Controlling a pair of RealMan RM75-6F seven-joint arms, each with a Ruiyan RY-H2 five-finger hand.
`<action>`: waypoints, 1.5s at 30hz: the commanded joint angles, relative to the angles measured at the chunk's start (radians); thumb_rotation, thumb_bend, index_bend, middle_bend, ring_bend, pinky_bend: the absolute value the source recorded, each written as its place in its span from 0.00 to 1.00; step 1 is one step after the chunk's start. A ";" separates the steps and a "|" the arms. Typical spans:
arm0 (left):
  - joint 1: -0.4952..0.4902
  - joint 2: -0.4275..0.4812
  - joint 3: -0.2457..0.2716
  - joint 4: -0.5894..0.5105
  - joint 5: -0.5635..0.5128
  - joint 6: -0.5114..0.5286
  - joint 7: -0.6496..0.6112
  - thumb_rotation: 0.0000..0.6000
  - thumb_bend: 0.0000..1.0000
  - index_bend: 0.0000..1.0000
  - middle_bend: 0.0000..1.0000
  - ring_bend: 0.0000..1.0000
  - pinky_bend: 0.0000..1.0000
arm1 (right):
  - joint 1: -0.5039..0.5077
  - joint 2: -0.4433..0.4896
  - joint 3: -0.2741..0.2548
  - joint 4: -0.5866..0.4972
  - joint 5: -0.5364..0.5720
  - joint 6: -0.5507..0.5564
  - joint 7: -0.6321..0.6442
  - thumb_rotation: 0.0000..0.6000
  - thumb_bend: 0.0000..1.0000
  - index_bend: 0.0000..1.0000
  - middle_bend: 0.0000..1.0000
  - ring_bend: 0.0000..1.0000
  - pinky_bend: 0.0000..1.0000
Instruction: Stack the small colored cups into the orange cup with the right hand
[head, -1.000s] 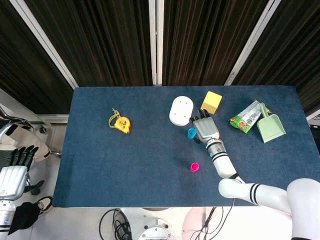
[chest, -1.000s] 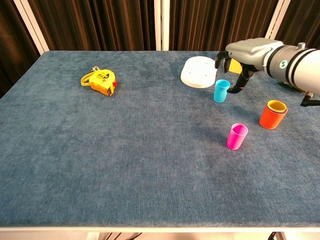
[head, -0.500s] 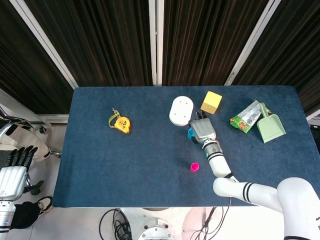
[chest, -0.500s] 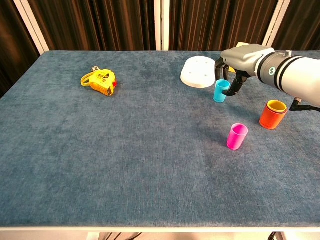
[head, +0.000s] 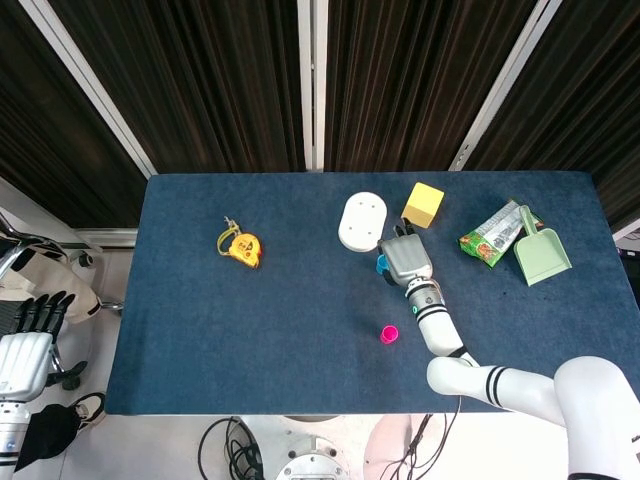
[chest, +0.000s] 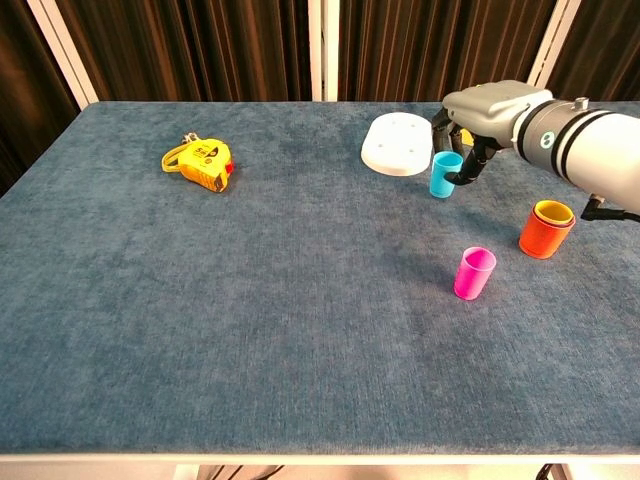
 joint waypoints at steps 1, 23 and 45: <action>0.000 0.002 0.000 -0.004 0.001 0.001 0.003 1.00 0.08 0.06 0.04 0.00 0.00 | -0.031 0.073 0.001 -0.096 -0.037 0.039 0.023 1.00 0.33 0.52 0.49 0.16 0.00; 0.004 -0.006 0.010 -0.035 0.020 0.011 0.046 1.00 0.08 0.06 0.04 0.00 0.00 | -0.252 0.452 -0.157 -0.545 -0.249 0.193 0.067 1.00 0.33 0.54 0.52 0.17 0.00; 0.010 -0.004 0.010 -0.020 0.020 0.015 0.023 1.00 0.08 0.06 0.04 0.00 0.00 | -0.258 0.383 -0.147 -0.471 -0.234 0.125 0.073 1.00 0.25 0.52 0.48 0.16 0.00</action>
